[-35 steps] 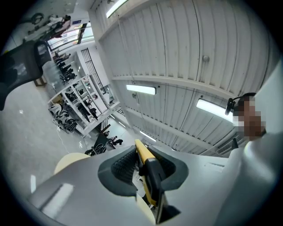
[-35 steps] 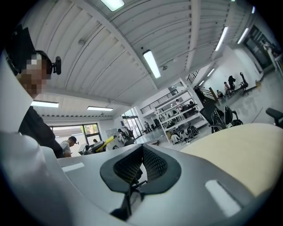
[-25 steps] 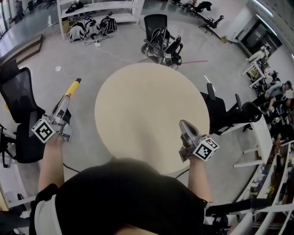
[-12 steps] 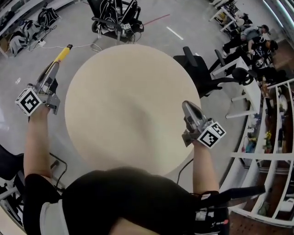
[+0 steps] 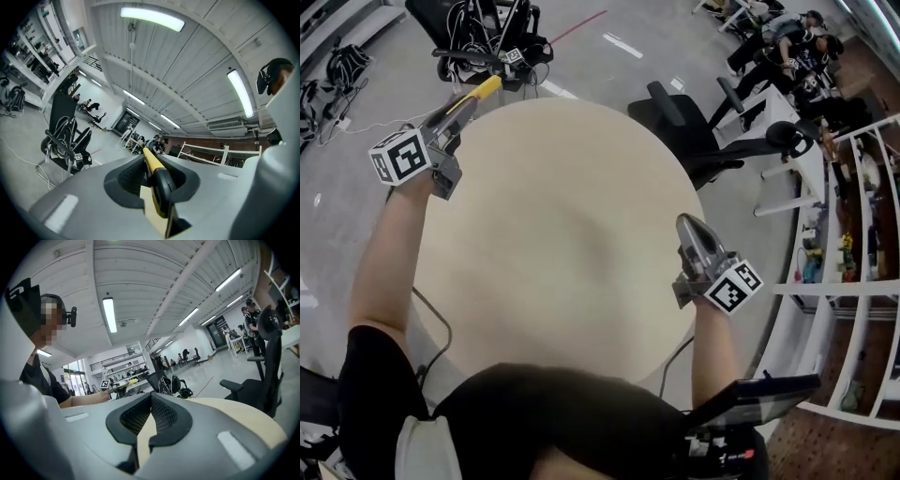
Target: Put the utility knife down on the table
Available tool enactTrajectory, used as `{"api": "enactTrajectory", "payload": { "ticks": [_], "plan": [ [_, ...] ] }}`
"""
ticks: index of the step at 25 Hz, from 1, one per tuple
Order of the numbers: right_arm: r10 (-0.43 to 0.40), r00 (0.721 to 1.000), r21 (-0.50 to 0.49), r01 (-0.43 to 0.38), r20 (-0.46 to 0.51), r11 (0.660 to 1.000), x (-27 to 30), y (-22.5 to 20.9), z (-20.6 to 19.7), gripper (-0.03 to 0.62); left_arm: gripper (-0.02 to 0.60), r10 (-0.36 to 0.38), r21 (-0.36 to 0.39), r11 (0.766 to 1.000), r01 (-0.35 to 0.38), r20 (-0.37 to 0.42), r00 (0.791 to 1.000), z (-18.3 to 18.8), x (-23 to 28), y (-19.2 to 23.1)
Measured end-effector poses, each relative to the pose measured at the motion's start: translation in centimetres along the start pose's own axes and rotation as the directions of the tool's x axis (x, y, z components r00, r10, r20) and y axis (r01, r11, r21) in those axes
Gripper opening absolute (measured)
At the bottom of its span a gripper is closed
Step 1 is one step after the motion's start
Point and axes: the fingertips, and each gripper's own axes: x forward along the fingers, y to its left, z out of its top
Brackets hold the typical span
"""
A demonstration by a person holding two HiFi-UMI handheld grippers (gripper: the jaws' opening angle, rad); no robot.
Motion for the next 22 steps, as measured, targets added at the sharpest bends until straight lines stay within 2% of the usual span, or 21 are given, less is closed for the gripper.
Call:
{"api": "enactTrajectory", "payload": {
  "ticks": [5,10,15,22],
  "plan": [
    [-0.051,0.999,-0.001,0.051,-0.018,0.999,0.7,-4.1,-1.6,0.015,0.075,-0.064,-0.049,0.997,0.060,-0.100,0.993,-4.5,9.6,2.8],
    [-0.111,0.994,0.028,0.111,-0.024,0.993,0.6,-8.0,-2.8,0.015,0.074,-0.074,-0.121,0.991,0.052,-0.182,0.980,-9.5,17.3,6.0],
    [-0.137,0.990,0.036,0.139,-0.032,0.990,0.6,-10.5,-4.1,0.015,0.075,-0.100,-0.138,0.988,0.066,-0.250,0.963,-14.4,23.0,7.3],
    [-0.173,0.984,0.071,0.177,-0.050,0.982,0.5,-13.3,-7.5,0.015,0.075,-0.119,-0.124,0.989,0.081,-0.346,0.931,-21.2,28.8,8.5]
  ]
}}
